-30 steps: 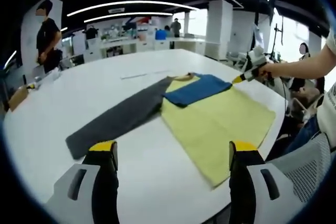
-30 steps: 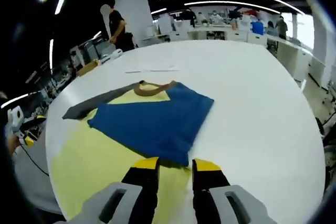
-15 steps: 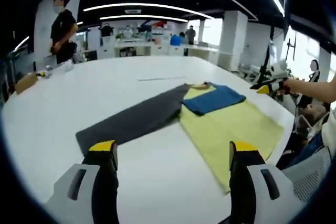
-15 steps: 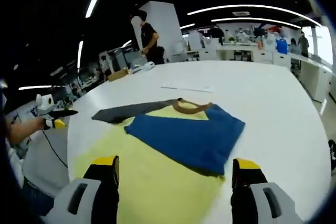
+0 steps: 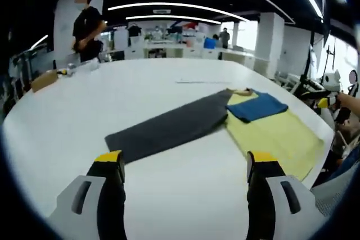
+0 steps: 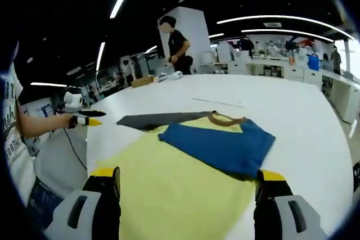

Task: Fold the garment on the visible template until the final outline fits inside the template.

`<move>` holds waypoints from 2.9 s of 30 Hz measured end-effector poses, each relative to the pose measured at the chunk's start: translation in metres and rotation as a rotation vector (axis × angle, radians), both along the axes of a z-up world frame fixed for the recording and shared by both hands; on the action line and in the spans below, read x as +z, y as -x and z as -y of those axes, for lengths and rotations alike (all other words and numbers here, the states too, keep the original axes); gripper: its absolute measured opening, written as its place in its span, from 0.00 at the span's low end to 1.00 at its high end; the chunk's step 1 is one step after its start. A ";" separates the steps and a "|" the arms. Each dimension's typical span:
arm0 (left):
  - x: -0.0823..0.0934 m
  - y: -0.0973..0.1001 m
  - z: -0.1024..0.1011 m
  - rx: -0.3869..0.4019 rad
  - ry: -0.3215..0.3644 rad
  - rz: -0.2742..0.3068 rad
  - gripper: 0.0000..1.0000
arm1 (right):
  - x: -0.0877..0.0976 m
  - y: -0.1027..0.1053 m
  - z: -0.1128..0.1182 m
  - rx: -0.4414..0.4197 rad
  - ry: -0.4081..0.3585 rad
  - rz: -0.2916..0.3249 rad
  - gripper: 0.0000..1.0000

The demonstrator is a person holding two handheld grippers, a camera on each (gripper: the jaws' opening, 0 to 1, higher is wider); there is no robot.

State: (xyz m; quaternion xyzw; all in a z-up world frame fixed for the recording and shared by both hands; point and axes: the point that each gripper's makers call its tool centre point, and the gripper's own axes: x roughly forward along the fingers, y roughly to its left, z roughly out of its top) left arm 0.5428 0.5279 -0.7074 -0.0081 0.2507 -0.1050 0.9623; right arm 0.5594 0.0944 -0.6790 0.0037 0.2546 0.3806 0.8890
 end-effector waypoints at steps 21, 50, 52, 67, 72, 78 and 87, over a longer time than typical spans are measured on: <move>-0.015 -0.035 -0.048 0.249 0.024 -0.009 0.68 | 0.008 0.018 0.013 -0.026 0.022 0.047 0.99; -0.064 -0.033 -0.094 0.464 0.012 -0.119 0.17 | 0.000 0.027 0.022 -0.082 0.065 0.018 0.98; -0.064 -0.031 -0.095 0.468 -0.006 -0.127 0.17 | 0.000 0.029 0.021 -0.085 0.069 0.020 0.98; -0.067 -0.027 -0.094 0.623 0.104 -0.180 0.07 | -0.003 0.042 0.017 -0.099 0.085 -0.008 0.95; -0.067 -0.028 -0.095 0.623 0.105 -0.170 0.01 | -0.008 0.045 0.014 -0.093 0.088 -0.025 0.94; -0.065 -0.027 -0.094 0.615 0.118 -0.161 0.00 | -0.010 0.045 0.014 -0.086 0.081 -0.031 0.95; -0.048 -0.032 -0.088 0.574 0.110 -0.128 0.00 | -0.009 0.044 0.014 -0.079 0.069 -0.026 0.95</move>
